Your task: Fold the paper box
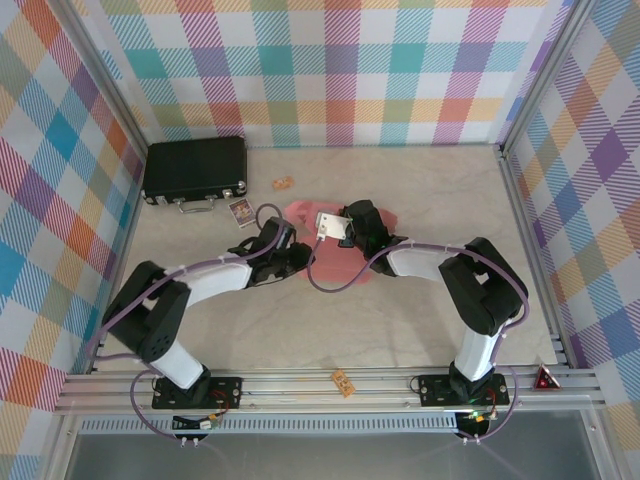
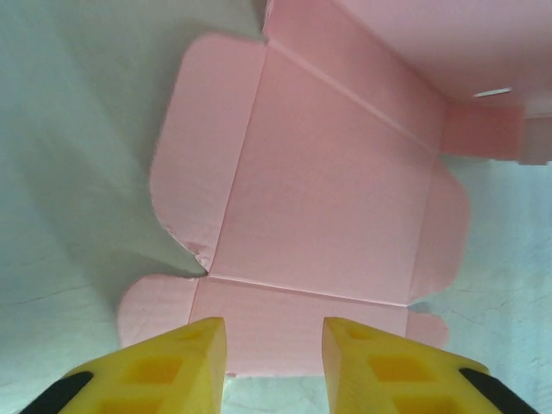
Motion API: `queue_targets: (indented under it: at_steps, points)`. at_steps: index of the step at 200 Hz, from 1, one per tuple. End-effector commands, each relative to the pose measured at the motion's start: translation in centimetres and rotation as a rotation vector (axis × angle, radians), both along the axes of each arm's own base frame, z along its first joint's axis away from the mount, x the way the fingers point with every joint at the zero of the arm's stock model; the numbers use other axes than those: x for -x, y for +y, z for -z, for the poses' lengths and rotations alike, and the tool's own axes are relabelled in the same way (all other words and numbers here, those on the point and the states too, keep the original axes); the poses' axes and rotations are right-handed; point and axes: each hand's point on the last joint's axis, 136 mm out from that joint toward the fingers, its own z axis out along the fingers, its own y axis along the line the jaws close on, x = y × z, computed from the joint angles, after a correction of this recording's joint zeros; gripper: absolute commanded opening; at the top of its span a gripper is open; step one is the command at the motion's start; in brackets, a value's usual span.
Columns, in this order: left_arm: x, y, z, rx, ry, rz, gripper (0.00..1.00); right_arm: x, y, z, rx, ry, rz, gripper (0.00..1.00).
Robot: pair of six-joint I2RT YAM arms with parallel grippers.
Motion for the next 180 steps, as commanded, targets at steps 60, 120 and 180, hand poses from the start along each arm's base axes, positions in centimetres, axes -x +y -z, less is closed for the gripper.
queue_targets:
  at_steps: [60,120,180]
  points:
    - [-3.3,12.6,-5.4,-0.421,-0.089,-0.192,0.44,0.7,0.9,1.1,0.026,0.022,-0.029,0.0]
    - [-9.1,14.8,-4.5,-0.475,-0.062,-0.205,0.44,0.7,1.0,1.0,0.028,0.024,-0.035,0.0]
    - [-14.9,11.7,-1.7,-0.475,-0.013,-0.065,0.36,0.4,0.9,1.0,0.04,0.022,-0.022,0.0]
